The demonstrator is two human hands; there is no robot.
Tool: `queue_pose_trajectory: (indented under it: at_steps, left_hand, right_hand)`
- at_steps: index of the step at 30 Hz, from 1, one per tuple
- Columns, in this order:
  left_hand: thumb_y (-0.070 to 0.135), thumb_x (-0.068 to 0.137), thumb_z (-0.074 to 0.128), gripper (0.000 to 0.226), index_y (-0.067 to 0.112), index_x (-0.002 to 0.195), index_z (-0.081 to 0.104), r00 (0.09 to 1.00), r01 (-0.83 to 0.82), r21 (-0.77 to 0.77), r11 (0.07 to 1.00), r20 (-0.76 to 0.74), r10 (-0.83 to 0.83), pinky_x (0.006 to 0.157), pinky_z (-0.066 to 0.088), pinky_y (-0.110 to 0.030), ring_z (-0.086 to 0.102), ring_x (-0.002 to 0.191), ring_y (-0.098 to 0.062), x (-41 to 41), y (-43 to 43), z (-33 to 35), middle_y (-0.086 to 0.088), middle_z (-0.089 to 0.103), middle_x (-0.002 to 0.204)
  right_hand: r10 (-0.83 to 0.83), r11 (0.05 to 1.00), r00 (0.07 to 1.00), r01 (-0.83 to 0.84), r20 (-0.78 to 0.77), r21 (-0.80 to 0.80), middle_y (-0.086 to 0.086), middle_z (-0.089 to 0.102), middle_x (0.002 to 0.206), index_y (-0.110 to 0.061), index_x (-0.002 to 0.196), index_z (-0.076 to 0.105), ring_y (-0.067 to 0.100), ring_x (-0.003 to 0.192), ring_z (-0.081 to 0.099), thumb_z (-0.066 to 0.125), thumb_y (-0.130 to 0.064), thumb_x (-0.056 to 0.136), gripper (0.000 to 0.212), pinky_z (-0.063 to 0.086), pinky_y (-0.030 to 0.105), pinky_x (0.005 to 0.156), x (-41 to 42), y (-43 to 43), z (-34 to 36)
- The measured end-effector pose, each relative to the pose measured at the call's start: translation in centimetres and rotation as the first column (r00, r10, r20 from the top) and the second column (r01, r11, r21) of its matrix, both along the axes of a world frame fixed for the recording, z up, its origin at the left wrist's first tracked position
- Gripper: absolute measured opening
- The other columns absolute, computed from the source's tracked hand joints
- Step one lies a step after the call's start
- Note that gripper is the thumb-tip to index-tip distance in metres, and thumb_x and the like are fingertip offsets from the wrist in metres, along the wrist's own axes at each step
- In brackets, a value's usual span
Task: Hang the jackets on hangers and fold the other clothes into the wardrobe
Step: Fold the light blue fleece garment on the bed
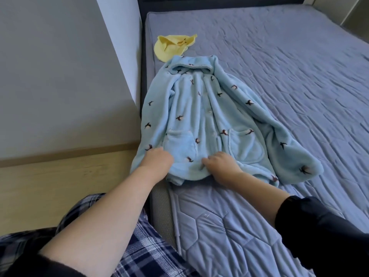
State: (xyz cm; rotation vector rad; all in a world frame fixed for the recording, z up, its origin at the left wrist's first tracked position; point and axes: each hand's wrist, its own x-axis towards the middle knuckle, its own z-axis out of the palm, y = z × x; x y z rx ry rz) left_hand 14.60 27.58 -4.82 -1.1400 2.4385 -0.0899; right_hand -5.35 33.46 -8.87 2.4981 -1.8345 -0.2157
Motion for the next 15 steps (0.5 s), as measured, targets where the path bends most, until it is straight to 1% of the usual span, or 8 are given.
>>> queue_pose_trajectory:
  at_steps: [2,4,7,8,10,12,13,15]
  left_hand:
    - [0.000,0.090,0.047,0.029,0.010,0.113,0.061,0.982,0.063,0.084,0.994,0.174,-0.077,0.090,0.041,-0.035,0.049,0.111,-0.027,0.0,0.6,0.2,-0.009,0.056,0.117]
    - [0.002,0.089,0.049,0.023,0.009,0.107,0.061,0.959,0.001,0.277,0.961,0.272,-0.080,0.081,0.043,-0.036,0.052,0.101,-0.026,0.3,1.3,0.0,-0.009,0.055,0.107]
    - [0.002,0.084,0.041,0.031,0.007,0.106,0.061,0.952,-0.239,0.549,0.801,0.295,0.083,0.066,0.040,-0.030,0.051,0.086,-0.024,1.6,0.6,-0.9,-0.010,0.060,0.109]
    - [0.002,0.086,0.039,0.036,0.005,0.113,0.062,0.947,-0.311,0.572,0.759,0.256,0.196,0.064,0.041,-0.028,0.052,0.086,-0.023,2.1,0.0,-0.9,-0.010,0.061,0.115]
    - [0.005,0.093,0.040,0.027,0.001,0.106,0.063,0.836,-0.483,0.604,0.634,0.101,0.540,0.056,0.043,-0.024,0.058,0.078,-0.022,2.9,-1.4,-1.4,-0.012,0.067,0.109]
    - [0.008,0.097,0.041,0.020,-0.001,0.094,0.058,0.646,-0.636,0.577,0.512,0.035,0.763,0.048,0.041,-0.024,0.056,0.066,-0.020,3.4,-2.2,-1.9,-0.014,0.064,0.092]
    - [0.008,0.098,0.039,0.020,-0.001,0.096,0.056,0.603,-0.671,0.556,0.491,0.025,0.797,0.050,0.041,-0.025,0.055,0.068,-0.021,3.6,-2.3,-2.1,-0.014,0.061,0.089]
    - [0.009,0.101,0.032,0.029,-0.004,0.118,0.053,0.551,-0.696,0.559,0.451,0.013,0.834,0.066,0.042,-0.030,0.057,0.091,-0.028,4.0,-2.3,-2.8,-0.019,0.058,0.112]
  right_hand:
    - [-0.041,0.994,0.999,0.039,0.018,0.100,0.008,0.063,0.097,-0.012,0.104,0.057,0.030,0.092,0.061,0.050,-0.005,0.082,0.024,0.032,0.030,0.066,0.3,-0.1,1.1]
    - [-0.044,0.928,0.998,0.056,-0.040,0.368,0.008,0.062,0.111,-0.014,0.114,0.058,0.030,0.103,0.059,0.051,-0.012,0.086,0.029,0.039,0.031,0.072,0.6,-0.2,1.9]
    - [0.002,0.650,0.993,0.089,-0.119,0.754,0.012,0.060,0.122,-0.008,0.126,0.057,0.031,0.111,0.057,0.055,-0.023,0.090,0.039,0.047,0.036,0.088,1.1,-1.1,3.0]
    - [-0.029,0.657,0.993,0.103,-0.111,0.747,0.013,0.062,0.118,-0.004,0.124,0.059,0.030,0.108,0.058,0.051,-0.021,0.092,0.037,0.049,0.036,0.087,1.3,-1.8,3.3]
    - [-0.167,0.820,0.986,0.141,-0.003,0.554,0.009,0.063,0.109,-0.002,0.121,0.061,0.026,0.102,0.058,0.041,-0.011,0.095,0.034,0.050,0.028,0.080,2.1,-3.7,4.0]
    - [-0.300,0.936,0.908,0.222,0.292,0.271,0.004,0.053,0.133,-0.014,0.135,0.050,0.024,0.120,0.049,0.038,-0.015,0.097,0.040,0.045,0.032,0.094,3.2,-5.0,3.4]
    - [-0.291,0.949,0.877,0.215,0.382,0.228,0.003,0.041,0.146,-0.019,0.144,0.039,0.024,0.133,0.038,0.040,-0.021,0.098,0.046,0.037,0.036,0.104,3.8,-5.3,2.6]
    - [-0.207,0.932,0.942,0.108,0.264,0.346,0.003,0.011,0.160,-0.027,0.152,0.015,0.025,0.146,0.010,0.037,-0.039,0.099,0.059,0.015,0.044,0.117,5.0,-5.1,0.3]
